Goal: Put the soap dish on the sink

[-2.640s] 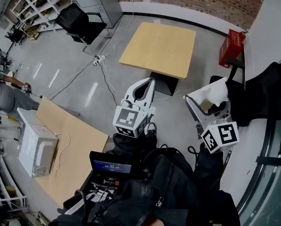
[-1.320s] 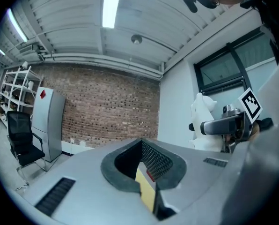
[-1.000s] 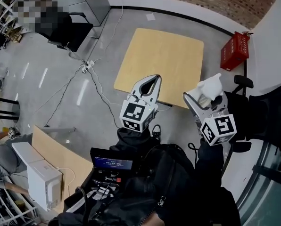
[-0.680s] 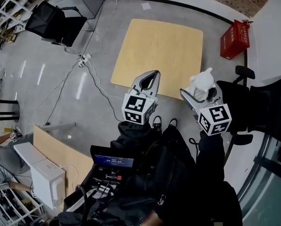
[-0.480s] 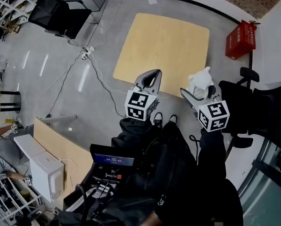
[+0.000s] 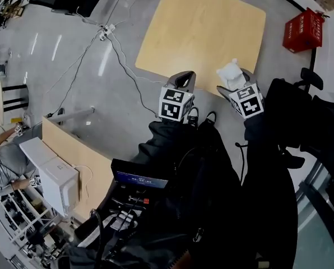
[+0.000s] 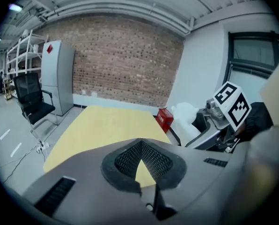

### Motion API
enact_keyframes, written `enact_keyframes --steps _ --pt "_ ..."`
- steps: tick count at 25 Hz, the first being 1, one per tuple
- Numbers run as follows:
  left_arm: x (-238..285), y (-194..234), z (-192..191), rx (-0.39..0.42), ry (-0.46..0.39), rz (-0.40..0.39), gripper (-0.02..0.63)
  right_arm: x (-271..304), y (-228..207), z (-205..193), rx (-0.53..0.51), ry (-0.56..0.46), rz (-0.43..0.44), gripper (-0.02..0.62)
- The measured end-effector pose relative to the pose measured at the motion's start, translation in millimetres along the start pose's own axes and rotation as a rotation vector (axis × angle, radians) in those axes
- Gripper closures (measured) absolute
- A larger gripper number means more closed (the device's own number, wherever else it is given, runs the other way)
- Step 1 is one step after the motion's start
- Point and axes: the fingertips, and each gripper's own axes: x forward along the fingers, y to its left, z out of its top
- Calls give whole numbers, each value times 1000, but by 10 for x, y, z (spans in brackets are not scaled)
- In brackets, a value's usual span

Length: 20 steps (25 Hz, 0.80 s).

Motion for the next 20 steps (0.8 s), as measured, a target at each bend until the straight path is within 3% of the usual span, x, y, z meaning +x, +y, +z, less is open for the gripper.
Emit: enact_keyframes --steps 8,15,20 --pt "191 124 -452 -55 140 25 603 823 -71 -687 -242 331 116 98" --pt "349 248 -559 -73 170 39 603 1288 -326 -917 -528 584 171 98" --pt "381 222 -583 -85 181 39 603 1371 -414 -1052 -631 708 205 98"
